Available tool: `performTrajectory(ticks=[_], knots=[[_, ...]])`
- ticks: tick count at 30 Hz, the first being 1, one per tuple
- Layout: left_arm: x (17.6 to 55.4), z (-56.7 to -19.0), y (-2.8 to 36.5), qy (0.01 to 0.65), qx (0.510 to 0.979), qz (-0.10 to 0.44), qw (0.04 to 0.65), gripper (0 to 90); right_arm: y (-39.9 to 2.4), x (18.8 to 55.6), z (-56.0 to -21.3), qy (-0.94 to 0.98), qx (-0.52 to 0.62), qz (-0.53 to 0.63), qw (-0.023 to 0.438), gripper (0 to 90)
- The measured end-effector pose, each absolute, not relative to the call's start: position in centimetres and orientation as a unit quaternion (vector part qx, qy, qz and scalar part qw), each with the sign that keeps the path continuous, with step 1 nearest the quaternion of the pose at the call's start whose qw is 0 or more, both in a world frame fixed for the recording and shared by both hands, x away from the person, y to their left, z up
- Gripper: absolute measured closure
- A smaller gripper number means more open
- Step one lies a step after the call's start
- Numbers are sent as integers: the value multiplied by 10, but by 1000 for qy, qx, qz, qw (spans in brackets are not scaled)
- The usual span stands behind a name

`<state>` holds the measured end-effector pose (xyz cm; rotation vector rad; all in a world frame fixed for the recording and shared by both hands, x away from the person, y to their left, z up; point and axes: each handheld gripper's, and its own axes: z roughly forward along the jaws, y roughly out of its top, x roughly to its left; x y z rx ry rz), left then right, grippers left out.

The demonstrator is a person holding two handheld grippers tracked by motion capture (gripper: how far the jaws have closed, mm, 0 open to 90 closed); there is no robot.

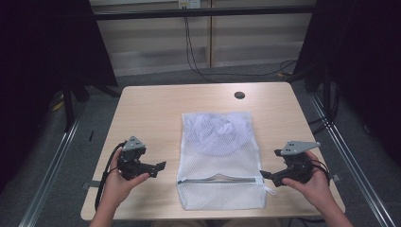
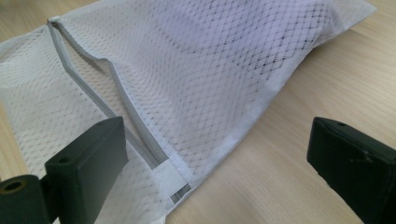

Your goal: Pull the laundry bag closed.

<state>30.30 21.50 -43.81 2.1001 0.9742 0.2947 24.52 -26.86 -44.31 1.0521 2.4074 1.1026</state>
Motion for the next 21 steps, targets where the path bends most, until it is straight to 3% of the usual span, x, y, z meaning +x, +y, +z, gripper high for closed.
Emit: performTrajectory(ticks=[10, 21], knots=[[305, -441, 210, 381, 830, 115, 391, 27, -261, 245, -444, 837, 359, 389, 138, 52], [308, -444, 205, 376, 838, 113, 378, 27, -231, 249, -440, 837, 333, 423, 99, 133]])
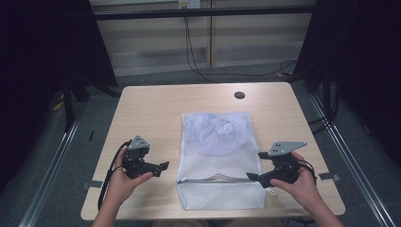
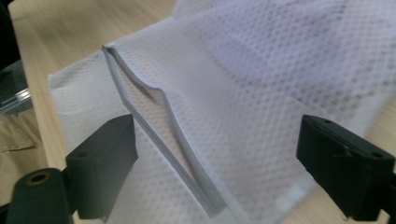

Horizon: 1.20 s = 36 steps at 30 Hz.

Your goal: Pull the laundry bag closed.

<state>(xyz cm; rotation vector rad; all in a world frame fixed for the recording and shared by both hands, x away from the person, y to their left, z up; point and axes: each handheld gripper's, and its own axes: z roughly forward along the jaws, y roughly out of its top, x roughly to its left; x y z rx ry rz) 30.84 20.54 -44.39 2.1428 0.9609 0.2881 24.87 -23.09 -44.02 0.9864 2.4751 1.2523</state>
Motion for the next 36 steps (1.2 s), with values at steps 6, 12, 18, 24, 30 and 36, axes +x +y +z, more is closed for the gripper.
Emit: performTrajectory(ticks=[6, 12, 18, 24, 30, 36], knots=[[307, -443, 207, 374, 839, 114, 379, 27, -201, 255, -440, 851, 308, 419, 75, 136], [306, -444, 208, 380, 836, 113, 380, 27, -179, 261, -440, 854, 294, 425, 63, 139], [307, -445, 210, 380, 839, 110, 374, 27, -157, 264, -441, 861, 274, 424, 60, 169], [307, -444, 210, 383, 838, 112, 373, 27, -136, 267, -444, 865, 260, 425, 55, 192], [307, -444, 212, 383, 838, 111, 374, 28, -121, 270, -447, 869, 246, 426, 50, 226], [307, -444, 213, 385, 836, 109, 376, 27, -105, 273, -453, 875, 236, 421, 44, 250]])
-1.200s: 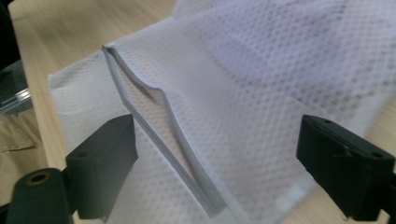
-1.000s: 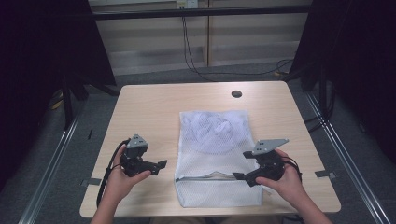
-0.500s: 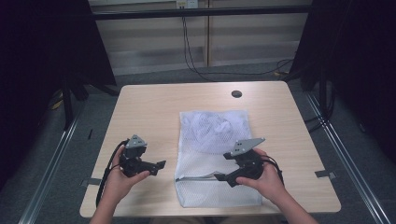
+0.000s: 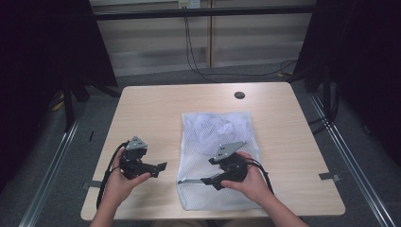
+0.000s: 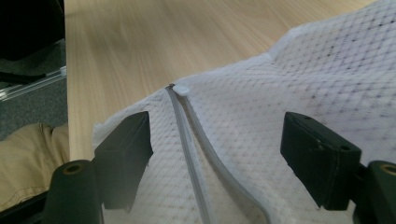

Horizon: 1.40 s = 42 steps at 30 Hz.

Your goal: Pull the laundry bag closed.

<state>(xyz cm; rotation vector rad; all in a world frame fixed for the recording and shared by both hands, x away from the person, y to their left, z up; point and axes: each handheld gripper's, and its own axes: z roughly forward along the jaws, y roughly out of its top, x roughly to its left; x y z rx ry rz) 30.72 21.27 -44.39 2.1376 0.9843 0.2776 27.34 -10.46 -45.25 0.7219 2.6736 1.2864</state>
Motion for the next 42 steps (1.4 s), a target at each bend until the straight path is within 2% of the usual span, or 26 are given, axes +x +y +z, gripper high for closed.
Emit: performTrajectory(ticks=[18, 27, 33, 42], knots=[[308, -444, 214, 384, 836, 110, 377, 28, -74, 279, -462, 879, 217, 422, 37, 321], [308, -445, 213, 389, 835, 112, 372, 28, -65, 279, -467, 885, 196, 420, 48, 446], [308, -445, 212, 388, 836, 111, 372, 29, -59, 281, -471, 882, 192, 429, 35, 586], [308, -445, 213, 388, 837, 111, 368, 29, -52, 285, -476, 887, 196, 416, 30, 593]])
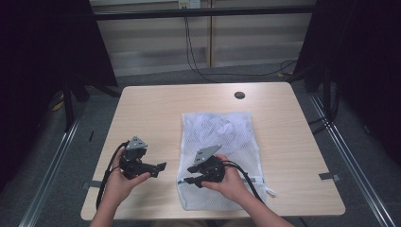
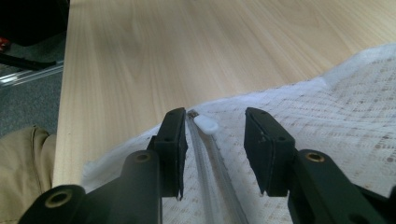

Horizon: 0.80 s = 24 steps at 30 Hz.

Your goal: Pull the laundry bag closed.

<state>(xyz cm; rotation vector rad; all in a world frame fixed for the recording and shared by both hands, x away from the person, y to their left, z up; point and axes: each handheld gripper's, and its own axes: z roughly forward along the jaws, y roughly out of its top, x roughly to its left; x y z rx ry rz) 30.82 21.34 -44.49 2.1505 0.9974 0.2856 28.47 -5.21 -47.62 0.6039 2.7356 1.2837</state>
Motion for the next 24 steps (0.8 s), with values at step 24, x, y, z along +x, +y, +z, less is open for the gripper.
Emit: performTrajectory(ticks=[24], knots=[[307, -444, 217, 389, 838, 117, 365, 36, -34, 291, -487, 903, 180, 388, 26, 662]])
